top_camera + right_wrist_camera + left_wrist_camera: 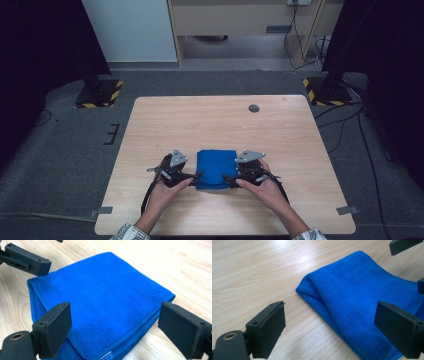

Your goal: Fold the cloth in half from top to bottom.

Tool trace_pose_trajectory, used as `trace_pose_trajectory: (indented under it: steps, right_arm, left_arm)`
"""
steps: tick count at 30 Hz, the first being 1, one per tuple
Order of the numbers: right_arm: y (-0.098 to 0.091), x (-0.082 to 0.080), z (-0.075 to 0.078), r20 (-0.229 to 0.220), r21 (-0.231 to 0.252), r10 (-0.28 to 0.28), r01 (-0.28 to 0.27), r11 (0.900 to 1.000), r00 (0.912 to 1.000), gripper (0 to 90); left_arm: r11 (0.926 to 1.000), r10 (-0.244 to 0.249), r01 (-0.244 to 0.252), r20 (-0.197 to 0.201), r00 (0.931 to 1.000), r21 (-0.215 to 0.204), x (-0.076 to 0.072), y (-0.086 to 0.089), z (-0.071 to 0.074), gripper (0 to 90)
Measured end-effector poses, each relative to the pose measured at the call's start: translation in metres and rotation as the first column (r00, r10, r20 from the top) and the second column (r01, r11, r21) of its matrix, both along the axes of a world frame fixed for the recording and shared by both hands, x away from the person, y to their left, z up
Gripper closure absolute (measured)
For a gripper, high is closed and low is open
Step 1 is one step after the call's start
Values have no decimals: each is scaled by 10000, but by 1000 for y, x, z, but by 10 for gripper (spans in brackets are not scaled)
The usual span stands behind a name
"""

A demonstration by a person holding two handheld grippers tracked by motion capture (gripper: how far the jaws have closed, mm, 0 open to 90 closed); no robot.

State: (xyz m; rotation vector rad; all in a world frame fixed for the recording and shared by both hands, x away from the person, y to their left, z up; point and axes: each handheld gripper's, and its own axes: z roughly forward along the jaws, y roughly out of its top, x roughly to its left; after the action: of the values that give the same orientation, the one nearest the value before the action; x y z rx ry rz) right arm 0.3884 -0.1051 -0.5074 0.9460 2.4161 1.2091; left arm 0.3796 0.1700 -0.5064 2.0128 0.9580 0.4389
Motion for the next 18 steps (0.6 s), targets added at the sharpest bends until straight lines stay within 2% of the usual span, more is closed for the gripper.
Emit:
trace_pose_trajectory:
  steps: [9, 18]
  right_arm:
    - [-10, 2, 10, 226, 371, -273, 265, 9990, 9994, 100]
    - [-25, 3, 14, 295, 557, -538, 521, 9971, 9981, 97]
  left_arm:
    - [9995, 110, -105, 156, 9998, -302, 1, 8, 8, 80]
    - [9998, 91, -88, 169, 9998, -187, 1, 11, 9, 75]
